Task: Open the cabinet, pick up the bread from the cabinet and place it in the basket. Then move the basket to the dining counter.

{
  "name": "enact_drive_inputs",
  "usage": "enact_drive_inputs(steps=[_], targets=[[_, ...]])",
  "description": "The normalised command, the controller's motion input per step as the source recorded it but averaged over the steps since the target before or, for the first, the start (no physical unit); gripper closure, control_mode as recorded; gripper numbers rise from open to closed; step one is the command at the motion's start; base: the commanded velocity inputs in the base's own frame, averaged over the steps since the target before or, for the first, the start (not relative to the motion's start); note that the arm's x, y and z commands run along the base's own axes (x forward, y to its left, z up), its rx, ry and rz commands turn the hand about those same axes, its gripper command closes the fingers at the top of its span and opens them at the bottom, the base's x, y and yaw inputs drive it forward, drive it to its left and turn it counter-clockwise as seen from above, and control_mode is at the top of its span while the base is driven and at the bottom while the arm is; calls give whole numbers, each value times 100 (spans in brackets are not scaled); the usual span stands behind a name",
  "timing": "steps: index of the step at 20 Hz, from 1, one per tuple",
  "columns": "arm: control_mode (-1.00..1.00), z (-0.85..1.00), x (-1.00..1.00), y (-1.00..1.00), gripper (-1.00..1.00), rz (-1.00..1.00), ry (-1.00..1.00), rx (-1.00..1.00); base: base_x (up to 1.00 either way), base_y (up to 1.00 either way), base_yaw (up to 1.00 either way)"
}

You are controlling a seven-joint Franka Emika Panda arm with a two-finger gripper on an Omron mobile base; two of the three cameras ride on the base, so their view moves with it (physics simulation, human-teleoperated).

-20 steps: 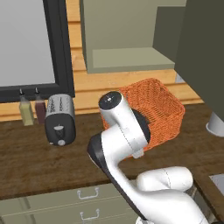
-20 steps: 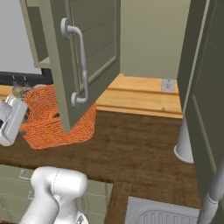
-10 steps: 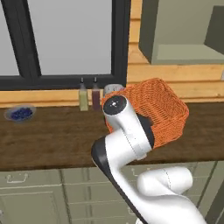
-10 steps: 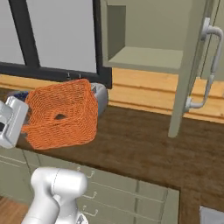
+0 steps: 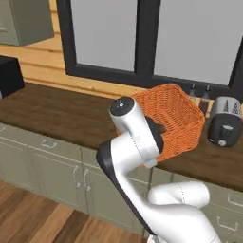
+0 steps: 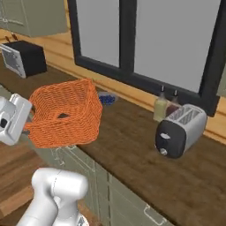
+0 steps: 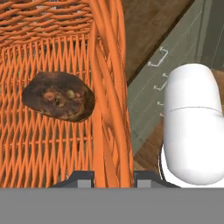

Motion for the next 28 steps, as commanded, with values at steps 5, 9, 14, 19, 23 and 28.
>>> enact_drive_inputs(steps=[5, 9, 14, 19, 23, 28], targets=[[100, 0, 0, 0, 100, 0, 0, 0, 0, 76, 77], [100, 0, 0, 0, 100, 0, 0, 0, 0, 71, 79], [100, 0, 0, 0, 100, 0, 0, 0, 0, 35, 88], [100, 0, 0, 0, 100, 0, 0, 0, 0, 10, 94], [100, 0, 0, 0, 100, 0, 0, 0, 0, 9, 94], [100, 0, 0, 0, 100, 0, 0, 0, 21, 9, 90]])
